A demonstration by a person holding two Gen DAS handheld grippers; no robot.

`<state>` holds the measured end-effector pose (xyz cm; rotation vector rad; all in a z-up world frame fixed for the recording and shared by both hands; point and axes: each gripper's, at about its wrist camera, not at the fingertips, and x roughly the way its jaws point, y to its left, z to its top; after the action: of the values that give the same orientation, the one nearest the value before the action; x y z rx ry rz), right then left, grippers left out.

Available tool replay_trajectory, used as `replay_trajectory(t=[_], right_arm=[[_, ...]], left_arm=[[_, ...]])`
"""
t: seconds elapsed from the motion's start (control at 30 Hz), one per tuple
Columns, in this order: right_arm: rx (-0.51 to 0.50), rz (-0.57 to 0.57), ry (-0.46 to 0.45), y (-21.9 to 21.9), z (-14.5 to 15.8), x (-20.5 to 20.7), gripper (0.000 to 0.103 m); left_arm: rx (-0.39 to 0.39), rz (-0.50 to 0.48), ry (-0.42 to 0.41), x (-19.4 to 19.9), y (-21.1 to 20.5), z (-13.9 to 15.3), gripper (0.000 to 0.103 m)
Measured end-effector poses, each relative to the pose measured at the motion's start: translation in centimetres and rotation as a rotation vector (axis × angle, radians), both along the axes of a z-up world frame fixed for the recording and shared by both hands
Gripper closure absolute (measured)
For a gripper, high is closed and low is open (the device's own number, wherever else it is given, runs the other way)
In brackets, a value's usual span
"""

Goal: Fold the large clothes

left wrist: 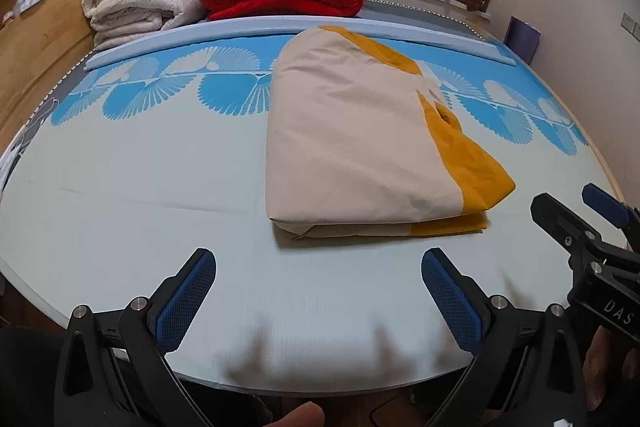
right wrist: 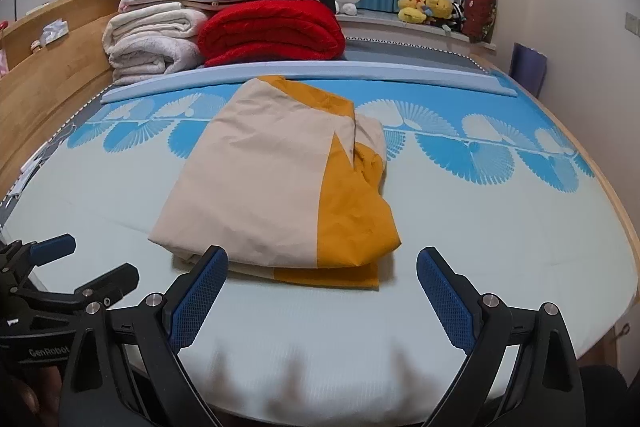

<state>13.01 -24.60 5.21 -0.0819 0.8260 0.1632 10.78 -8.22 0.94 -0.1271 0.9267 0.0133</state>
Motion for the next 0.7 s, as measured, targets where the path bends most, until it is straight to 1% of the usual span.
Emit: replay_trajectory(t=[0.37,0.7], right_arm=[[-0.011,0.014,0.004,0.54,-0.38,0.05,0.008],[-0.006,-0.009,0.009,0.39,-0.32,0.11,0.008]], left_arm=[[0.0,0.006,0.006,0.03,0.06,-0.06,0.001],[-0.005,0.013,0.007,0.09,0.24,-0.19,0.001]])
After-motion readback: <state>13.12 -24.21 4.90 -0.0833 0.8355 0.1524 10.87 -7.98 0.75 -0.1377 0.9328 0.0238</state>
